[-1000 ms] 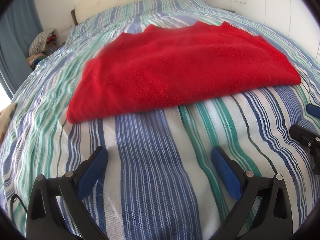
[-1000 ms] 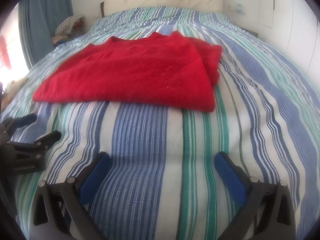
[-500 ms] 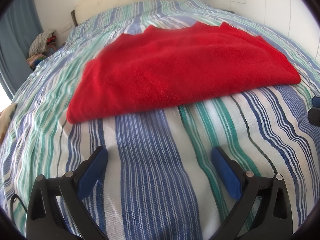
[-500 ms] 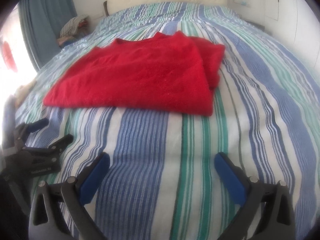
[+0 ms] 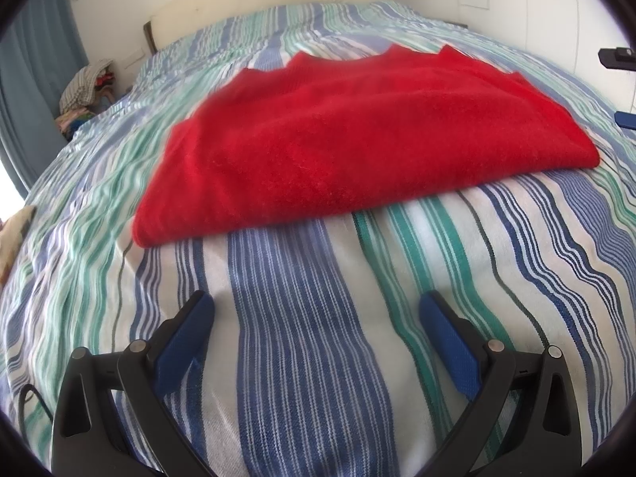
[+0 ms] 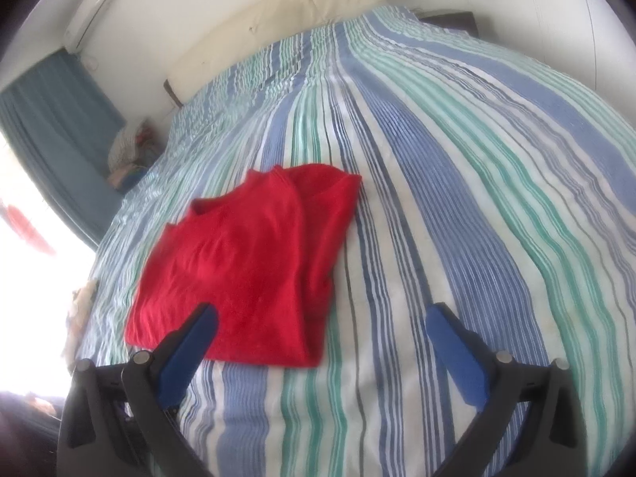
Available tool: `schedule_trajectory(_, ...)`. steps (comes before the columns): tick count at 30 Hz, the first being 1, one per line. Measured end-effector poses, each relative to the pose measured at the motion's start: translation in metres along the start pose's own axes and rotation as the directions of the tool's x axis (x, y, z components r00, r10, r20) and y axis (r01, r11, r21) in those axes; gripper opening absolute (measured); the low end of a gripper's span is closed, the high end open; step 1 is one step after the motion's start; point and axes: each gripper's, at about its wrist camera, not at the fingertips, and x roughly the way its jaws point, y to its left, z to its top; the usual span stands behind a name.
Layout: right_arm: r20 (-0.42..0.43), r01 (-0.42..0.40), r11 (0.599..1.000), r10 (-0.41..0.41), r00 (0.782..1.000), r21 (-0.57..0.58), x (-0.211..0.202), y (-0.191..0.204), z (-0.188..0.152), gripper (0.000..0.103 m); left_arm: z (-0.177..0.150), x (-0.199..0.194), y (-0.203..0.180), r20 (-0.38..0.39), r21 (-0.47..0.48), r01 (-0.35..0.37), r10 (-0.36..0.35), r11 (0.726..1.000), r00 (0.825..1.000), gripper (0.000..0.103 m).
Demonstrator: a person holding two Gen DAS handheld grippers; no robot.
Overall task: Fold small clothes
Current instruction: 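Grasp one end of the folded sweater with the right gripper and lift it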
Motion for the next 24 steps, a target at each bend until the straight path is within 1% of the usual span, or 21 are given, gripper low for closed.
schedule_trajectory(2, 0.013, -0.045, 0.998, 0.044, 0.999, 0.039, 0.009, -0.004, 0.013, 0.102, 0.001, -0.001, -0.001, -0.023, -0.014, -0.01, 0.009, 1.0, 1.0, 0.102)
schedule_trajectory(3, 0.027, -0.065, 0.996, 0.064, 0.998, 0.061, 0.014, -0.006, 0.02, 0.102, 0.003, -0.002, 0.001, -0.054, -0.027, -0.001, 0.0, 1.0, 0.999, 0.103)
schedule_trajectory(4, 0.041, -0.081, 0.993, 0.078, 0.996, 0.083, 0.019, -0.008, 0.027, 0.102, 0.007, -0.002, 0.004, -0.108, -0.033, 0.026, -0.029, 0.999, 0.994, 0.103)
schedule_trajectory(5, 0.049, -0.095, 0.99, 0.09, 0.995, 0.103, 0.023, -0.011, 0.035, 0.102, 0.012, -0.002, 0.008, -0.157, -0.025, 0.07, -0.074, 0.997, 0.985, 0.102)
schedule_trajectory(6, 0.046, -0.102, 0.987, 0.097, 0.994, 0.121, 0.03, -0.014, 0.041, 0.102, 0.015, -0.004, 0.014, -0.193, -0.037, 0.124, -0.128, 0.992, 0.973, 0.102)
schedule_trajectory(7, 0.026, -0.106, 0.984, 0.103, 0.994, 0.141, 0.038, -0.016, 0.048, 0.102, 0.016, -0.011, 0.021, -0.188, -0.046, 0.163, -0.168, 0.986, 0.968, 0.101)
schedule_trajectory(8, -0.008, -0.107, 0.981, 0.11, 0.994, 0.159, 0.049, -0.019, 0.052, 0.102, 0.017, -0.023, 0.029, -0.151, -0.056, 0.189, -0.196, 0.98, 0.969, 0.101)
schedule_trajectory(9, -0.037, -0.104, 0.98, 0.112, 0.993, 0.171, 0.059, -0.021, 0.054, 0.101, 0.016, -0.036, 0.038, -0.092, -0.062, 0.205, -0.211, 0.977, 0.973, 0.102)
schedule_trajectory(10, -0.074, -0.104, 0.98, 0.118, 0.99, 0.17, 0.068, -0.023, 0.054, 0.101, 0.015, -0.048, 0.046, -0.032, -0.063, 0.204, -0.206, 0.977, 0.978, 0.102)
schedule_trajectory(12, -0.159, -0.107, 0.983, 0.131, 0.979, 0.148, 0.091, -0.019, 0.05, 0.099, 0.01, -0.063, 0.058, 0.064, -0.063, 0.168, -0.164, 0.984, 0.984, 0.102)
schedule_trajectory(14, -0.203, -0.114, 0.987, 0.135, 0.97, 0.11, 0.111, -0.011, 0.045, 0.097, 0.003, -0.065, 0.067, 0.121, -0.077, 0.133, -0.123, 0.988, 0.985, 0.102)
schedule_trajectory(15, -0.217, -0.113, 0.99, 0.129, 0.968, 0.084, 0.12, -0.005, 0.043, 0.088, -0.002, -0.063, 0.07, 0.126, -0.089, 0.118, -0.106, 0.989, 0.986, 0.102)
schedule_trajectory(16, -0.217, -0.092, 0.994, 0.103, 0.971, 0.062, 0.127, -0.001, 0.043, 0.079, -0.005, -0.059, 0.074, 0.116, -0.105, 0.099, -0.087, 0.99, 0.989, 0.102)
schedule_trajectory(17, -0.22, -0.061, 0.997, 0.071, 0.973, 0.05, 0.133, 0.002, 0.044, 0.037, -0.009, -0.057, 0.078, 0.103, -0.121, 0.087, -0.074, 0.989, 0.992, 0.102)
schedule_trajectory(18, -0.225, -0.051, 0.997, 0.062, 0.972, 0.057, 0.136, 0.004, 0.046, 0.01, -0.012, -0.055, 0.082, 0.096, -0.135, 0.082, -0.069, 0.987, 0.993, 0.102)
schedule_trajectory(19, -0.224, -0.046, 0.996, 0.062, 0.973, 0.077, 0.136, 0.008, 0.05, 0.01, -0.013, -0.057, 0.086, 0.096, -0.146, 0.082, -0.069, 0.986, 0.993, 0.102)
schedule_trajectory(21, -0.193, -0.023, 0.998, 0.033, 0.981, 0.052, 0.126, 0.033, 0.063, 0.01, -0.013, -0.063, 0.097, 0.124, -0.163, 0.081, -0.061, 0.983, 0.99, 0.102)
schedule_trajectory(24, -0.155, -0.047, 0.998, 0.042, 0.987, -0.03, 0.108, 0.098, 0.085, 0.01, -0.008, -0.072, 0.111, 0.176, -0.19, 0.067, -0.033, 0.98, 0.984, 0.102)
